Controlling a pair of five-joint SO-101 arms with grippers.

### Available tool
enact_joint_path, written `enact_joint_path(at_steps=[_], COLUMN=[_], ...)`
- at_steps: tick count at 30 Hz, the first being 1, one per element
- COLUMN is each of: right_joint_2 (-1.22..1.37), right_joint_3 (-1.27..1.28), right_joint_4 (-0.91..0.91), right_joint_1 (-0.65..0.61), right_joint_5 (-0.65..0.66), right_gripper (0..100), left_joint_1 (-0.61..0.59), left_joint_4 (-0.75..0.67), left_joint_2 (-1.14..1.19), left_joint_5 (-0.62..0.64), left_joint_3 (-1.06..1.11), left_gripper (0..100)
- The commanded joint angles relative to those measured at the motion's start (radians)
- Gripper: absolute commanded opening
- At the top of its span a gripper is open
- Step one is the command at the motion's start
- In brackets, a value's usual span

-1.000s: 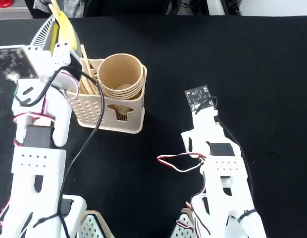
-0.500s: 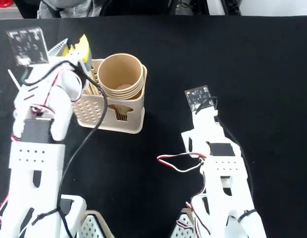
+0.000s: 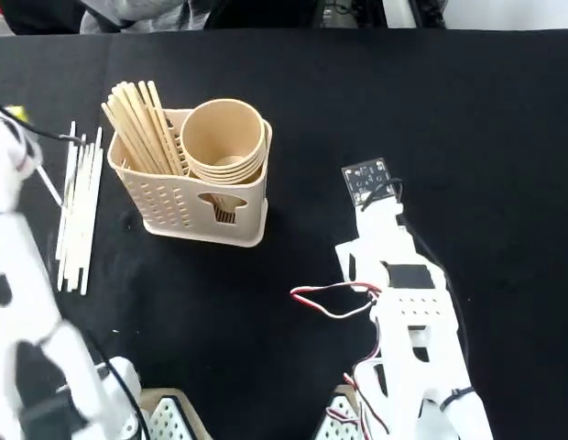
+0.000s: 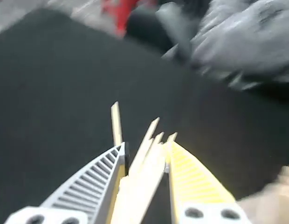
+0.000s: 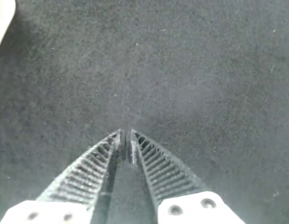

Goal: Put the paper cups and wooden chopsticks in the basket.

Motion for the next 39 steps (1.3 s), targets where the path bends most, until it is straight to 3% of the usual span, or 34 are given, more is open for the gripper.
enact_joint_path(at_steps=[1,11,18,28,39], right_joint_2=[-0.005,-0.005,-0.005,-0.005,-0.005], right_joint_3=[-0.012,-0.01,-0.01,-0.008,-0.01], right_joint_4=[-0.011,-0.014,-0.015,-0.015,-0.015], right_joint_1=[0.014,0.015,0.015,0.015,0.017], right_joint_5=[0.008,0.008,0.008,0.008,0.008], right_gripper=[2.8,2.8,2.8,2.8,2.8], left_joint_1=[-0.056,-0.117,-0.116,-0.079,-0.058], left_joint_4=[-0.052,-0.055,0.163,0.339,0.302], left_joint_2=[0.227,0.908,1.315,1.741,1.743], left_joint_5=[-0.032,-0.025,-0.011,0.104,0.199], left_joint_3=[-0.097,-0.61,-1.153,-1.831,-1.824], left_gripper=[15,15,15,15,14])
